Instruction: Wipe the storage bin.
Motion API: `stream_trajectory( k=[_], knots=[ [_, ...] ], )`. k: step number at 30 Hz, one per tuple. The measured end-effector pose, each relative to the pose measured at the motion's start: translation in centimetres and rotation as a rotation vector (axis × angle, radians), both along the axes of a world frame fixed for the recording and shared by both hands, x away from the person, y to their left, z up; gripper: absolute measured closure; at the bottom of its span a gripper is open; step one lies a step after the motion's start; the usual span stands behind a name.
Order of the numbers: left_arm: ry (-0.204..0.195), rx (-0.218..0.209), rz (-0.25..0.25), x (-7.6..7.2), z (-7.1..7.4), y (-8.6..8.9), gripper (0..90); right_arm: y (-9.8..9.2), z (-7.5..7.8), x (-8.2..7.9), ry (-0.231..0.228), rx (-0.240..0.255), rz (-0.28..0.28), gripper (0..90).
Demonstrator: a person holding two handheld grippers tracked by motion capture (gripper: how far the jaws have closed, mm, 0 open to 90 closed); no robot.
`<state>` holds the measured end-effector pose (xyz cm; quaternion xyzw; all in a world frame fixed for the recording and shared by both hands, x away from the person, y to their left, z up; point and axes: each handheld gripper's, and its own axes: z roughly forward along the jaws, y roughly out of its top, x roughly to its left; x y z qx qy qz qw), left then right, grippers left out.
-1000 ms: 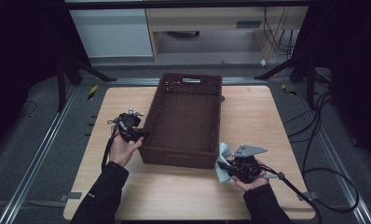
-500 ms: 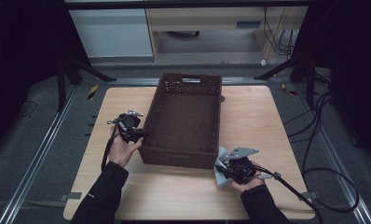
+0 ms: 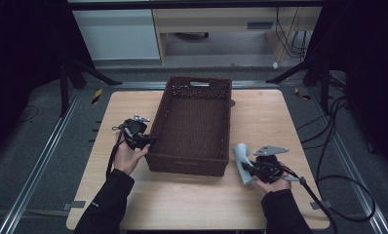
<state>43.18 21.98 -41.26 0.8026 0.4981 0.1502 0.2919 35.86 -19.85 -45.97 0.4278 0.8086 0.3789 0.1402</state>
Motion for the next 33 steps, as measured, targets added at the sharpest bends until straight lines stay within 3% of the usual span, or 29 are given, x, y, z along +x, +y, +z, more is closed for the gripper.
stream_trajectory(
  k=[2, 7, 13, 18, 24, 27, 33],
  knots=[
    [0.000, 0.001, 0.000, 0.0, 0.0, 0.0, 72.2, -1.9, 0.3, 0.2, -0.011, 0.015, -0.057, 82.2],
    [0.000, -0.003, -0.001, 0.0, 0.0, 0.0, 71.8, -5.2, -0.3, 0.9, 0.000, -0.029, -0.160, 82.2],
    [0.000, -0.005, -0.001, 0.0, 0.0, 0.1, 71.7, -7.8, -0.8, 1.6, 0.007, -0.048, -0.228, 82.0],
    [-0.003, -0.002, -0.005, -0.1, 0.0, 0.0, 72.2, -9.5, -1.4, 1.7, 0.024, -0.035, -0.282, 81.7],
    [0.000, -0.007, -0.006, -0.1, 0.0, 0.1, 71.9, -10.0, -2.1, 1.9, 0.047, -0.018, -0.282, 79.7],
    [0.001, -0.009, -0.006, -0.1, 0.0, 0.1, 71.4, -9.8, -2.7, 2.1, 0.058, -0.037, -0.283, 74.6],
    [-0.001, -0.009, -0.011, -0.2, 0.0, 0.1, 72.0, -9.8, -2.5, 2.0, 0.036, -0.045, -0.296, 64.7]
  ],
)
